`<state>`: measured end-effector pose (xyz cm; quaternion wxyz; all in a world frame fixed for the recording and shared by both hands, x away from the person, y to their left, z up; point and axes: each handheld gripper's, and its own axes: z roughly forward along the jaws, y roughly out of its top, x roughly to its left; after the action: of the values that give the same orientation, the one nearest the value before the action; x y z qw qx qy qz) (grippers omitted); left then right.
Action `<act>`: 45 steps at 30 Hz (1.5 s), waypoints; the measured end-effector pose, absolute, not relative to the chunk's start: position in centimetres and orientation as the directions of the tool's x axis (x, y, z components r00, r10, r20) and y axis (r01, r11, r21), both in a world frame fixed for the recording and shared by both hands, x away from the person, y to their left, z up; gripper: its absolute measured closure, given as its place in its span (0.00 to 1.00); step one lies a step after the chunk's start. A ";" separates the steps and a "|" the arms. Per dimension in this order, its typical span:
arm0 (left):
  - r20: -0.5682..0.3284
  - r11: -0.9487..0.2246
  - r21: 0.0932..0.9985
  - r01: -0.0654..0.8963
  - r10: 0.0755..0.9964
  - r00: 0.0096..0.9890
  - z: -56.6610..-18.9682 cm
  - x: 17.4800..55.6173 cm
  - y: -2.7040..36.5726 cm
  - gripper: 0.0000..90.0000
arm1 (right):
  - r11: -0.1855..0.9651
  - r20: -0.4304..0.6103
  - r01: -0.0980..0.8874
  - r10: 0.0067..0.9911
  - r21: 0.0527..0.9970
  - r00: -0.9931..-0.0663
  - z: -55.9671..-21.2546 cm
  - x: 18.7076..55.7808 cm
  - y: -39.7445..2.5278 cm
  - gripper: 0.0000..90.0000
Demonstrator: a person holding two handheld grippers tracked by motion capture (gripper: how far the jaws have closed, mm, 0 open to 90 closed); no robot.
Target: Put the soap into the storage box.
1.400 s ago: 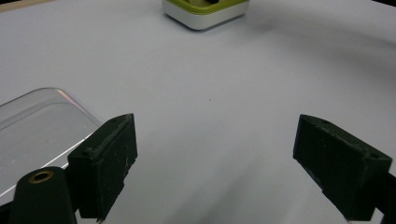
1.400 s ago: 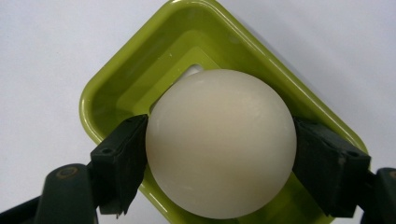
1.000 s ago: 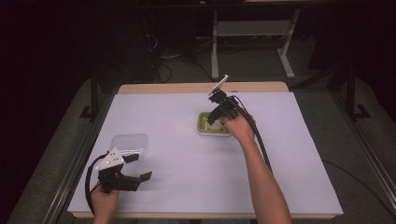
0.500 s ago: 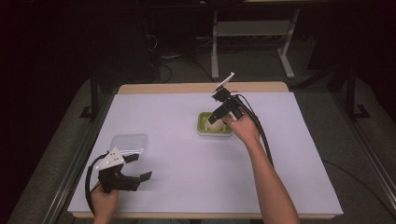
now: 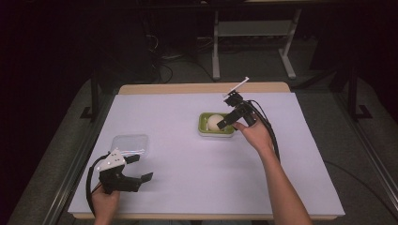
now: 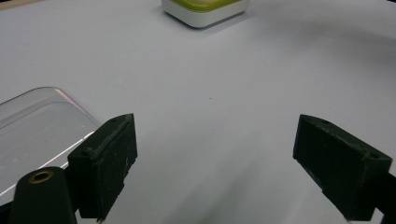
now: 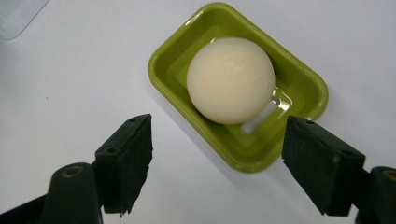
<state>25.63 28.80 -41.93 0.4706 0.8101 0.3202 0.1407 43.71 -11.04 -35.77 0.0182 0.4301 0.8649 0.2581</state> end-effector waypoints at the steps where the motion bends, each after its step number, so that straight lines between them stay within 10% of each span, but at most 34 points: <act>1: -0.073 -0.352 0.853 0.387 0.652 0.755 -41.9 25.6 28.8 0.14 | 0.496 0.193 0.729 0.749 0.471 -0.634 -35.8 43.5 -11.3 0.26; 45: -0.079 -0.352 0.844 0.404 0.665 0.743 -42.1 25.8 28.9 0.14 | 0.391 0.267 0.744 0.759 0.542 -0.593 -37.7 35.8 -19.4 0.26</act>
<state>25.76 28.92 -42.11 0.4639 0.8101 0.3299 0.1402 35.83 -19.41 -37.70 0.0119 0.4508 0.8338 0.3183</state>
